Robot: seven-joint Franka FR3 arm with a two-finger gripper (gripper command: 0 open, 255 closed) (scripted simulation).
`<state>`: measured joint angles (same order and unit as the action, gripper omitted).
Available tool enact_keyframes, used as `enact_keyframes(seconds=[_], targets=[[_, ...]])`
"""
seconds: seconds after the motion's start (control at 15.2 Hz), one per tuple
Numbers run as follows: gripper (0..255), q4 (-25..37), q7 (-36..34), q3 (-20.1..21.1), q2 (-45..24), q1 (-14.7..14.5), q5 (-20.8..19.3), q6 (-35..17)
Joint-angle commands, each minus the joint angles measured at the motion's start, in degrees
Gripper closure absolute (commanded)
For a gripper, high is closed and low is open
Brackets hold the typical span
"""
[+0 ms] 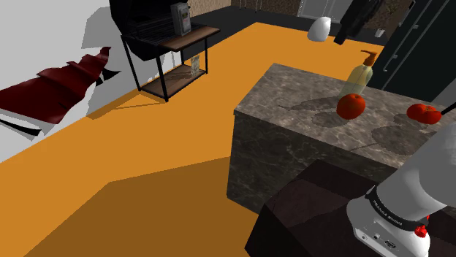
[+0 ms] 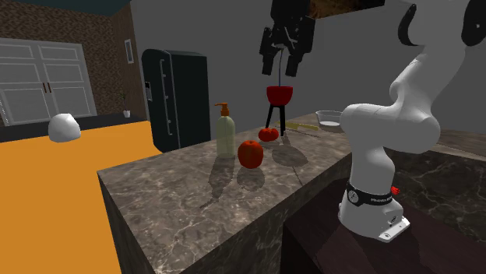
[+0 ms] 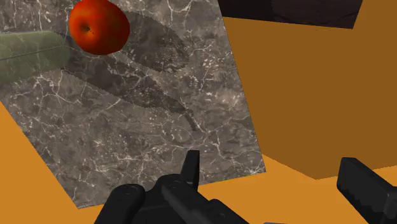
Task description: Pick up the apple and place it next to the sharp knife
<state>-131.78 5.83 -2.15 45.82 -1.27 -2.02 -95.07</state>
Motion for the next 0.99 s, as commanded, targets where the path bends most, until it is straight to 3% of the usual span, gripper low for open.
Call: enact_keyframes(seconds=[0.0, 0.92], targets=[[0, 0.0, 0.0, 0.0, 0.0, 0.0, 0.0, 0.0], [0, -14.7, 19.2, -16.1, 1.6, 5.0, -12.6, -12.0]])
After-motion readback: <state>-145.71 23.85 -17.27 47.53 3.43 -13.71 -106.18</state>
